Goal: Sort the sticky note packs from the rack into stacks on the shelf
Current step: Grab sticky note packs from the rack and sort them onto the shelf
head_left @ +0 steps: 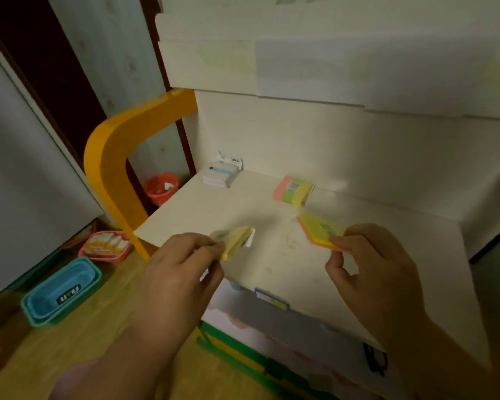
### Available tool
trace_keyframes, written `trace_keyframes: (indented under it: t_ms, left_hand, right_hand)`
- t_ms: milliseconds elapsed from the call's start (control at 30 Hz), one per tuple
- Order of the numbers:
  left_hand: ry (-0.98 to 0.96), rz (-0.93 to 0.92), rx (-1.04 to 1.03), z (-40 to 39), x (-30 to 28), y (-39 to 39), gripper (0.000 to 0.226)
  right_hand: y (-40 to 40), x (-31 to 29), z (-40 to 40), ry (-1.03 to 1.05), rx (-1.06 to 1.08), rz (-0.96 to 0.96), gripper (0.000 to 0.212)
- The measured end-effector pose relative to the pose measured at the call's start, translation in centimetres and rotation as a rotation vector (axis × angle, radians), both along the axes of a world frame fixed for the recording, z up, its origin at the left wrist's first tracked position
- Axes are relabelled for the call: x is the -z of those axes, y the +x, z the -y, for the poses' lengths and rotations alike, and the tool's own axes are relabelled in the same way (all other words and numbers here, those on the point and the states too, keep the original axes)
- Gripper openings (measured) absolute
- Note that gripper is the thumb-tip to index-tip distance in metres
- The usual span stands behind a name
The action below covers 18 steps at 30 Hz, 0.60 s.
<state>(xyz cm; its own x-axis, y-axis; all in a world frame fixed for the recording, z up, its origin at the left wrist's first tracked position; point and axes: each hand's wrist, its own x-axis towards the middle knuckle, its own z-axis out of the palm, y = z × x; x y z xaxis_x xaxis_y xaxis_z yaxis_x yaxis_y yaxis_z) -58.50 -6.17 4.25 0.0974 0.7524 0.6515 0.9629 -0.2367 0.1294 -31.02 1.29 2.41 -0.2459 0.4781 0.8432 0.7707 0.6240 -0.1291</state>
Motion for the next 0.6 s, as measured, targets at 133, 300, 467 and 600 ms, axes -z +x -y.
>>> trace_keyframes:
  t_ms: [133,300,467,600]
  left_hand:
    - [0.004,-0.013,0.034,-5.1,-0.5,0.1,0.022]
    - [0.037,0.008,0.097,-10.1,0.1,1.3,0.016]
    - [0.041,-0.034,0.191,-16.4,1.5,2.8,0.015]
    - [0.028,-0.06,0.326,-21.4,3.1,4.0,0.016]
  right_hand:
    - [-0.3,0.7,-2.8,-0.04,-0.011,0.021,0.012]
    - [1.0,0.8,-3.8,-0.074,0.052,-0.007,0.012]
    - [3.5,1.6,-3.3,-0.139,0.188,0.061,0.012]
    - [5.2,2.1,-1.9,-0.197,0.301,0.092,0.014]
